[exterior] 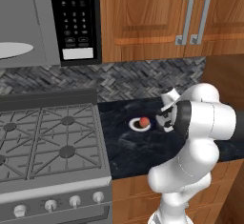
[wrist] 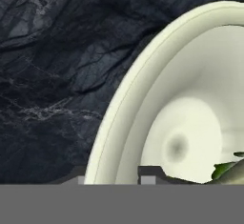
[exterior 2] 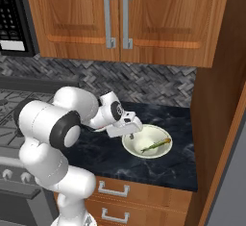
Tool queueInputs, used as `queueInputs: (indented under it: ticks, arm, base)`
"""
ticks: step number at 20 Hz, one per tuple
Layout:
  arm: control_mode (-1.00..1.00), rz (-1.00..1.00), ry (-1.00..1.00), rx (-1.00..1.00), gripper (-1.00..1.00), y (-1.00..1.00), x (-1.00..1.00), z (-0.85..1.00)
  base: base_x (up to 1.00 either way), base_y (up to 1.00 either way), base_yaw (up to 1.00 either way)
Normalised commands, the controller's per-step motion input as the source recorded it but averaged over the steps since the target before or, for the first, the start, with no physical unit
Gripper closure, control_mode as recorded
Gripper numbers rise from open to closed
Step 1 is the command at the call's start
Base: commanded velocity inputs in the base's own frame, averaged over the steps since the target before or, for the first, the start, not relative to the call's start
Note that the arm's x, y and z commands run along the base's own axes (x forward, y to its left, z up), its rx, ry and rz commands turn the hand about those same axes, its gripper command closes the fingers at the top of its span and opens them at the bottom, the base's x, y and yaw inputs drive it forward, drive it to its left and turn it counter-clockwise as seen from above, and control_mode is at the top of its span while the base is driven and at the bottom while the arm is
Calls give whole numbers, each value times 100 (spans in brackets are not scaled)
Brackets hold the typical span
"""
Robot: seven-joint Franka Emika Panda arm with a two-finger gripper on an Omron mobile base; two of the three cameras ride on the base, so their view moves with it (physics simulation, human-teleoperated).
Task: Remove the peach from the bowl and place it on the small plate. Then place the bowl with only the fish in the microwave, close the door, and press the start button to microwave the fish.
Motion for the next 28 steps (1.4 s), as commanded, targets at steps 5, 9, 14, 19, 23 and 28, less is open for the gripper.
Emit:
queueInputs:
  ticks: [5, 9, 14, 19, 23, 28]
  arm:
    - [-100, 0, -3, 0, 100, -4, -3, 20]
    - [-100, 0, -10, 0, 100, 0, -26, 61]
    - [-100, 0, -17, 0, 100, 19, -32, 85]
    - [-100, 0, -11, 0, 100, 31, -39, 83]
    - [-100, 3, 1, -1, 100, 51, -47, 74]
    - [-100, 11, 6, -8, 100, 76, -32, 50]
  base:
    - [0, 0, 0]
    - [0, 0, 0]
    - [0, 0, 0]
    - [0, 0, 0]
    - [0, 0, 0]
    - [0, 0, 0]
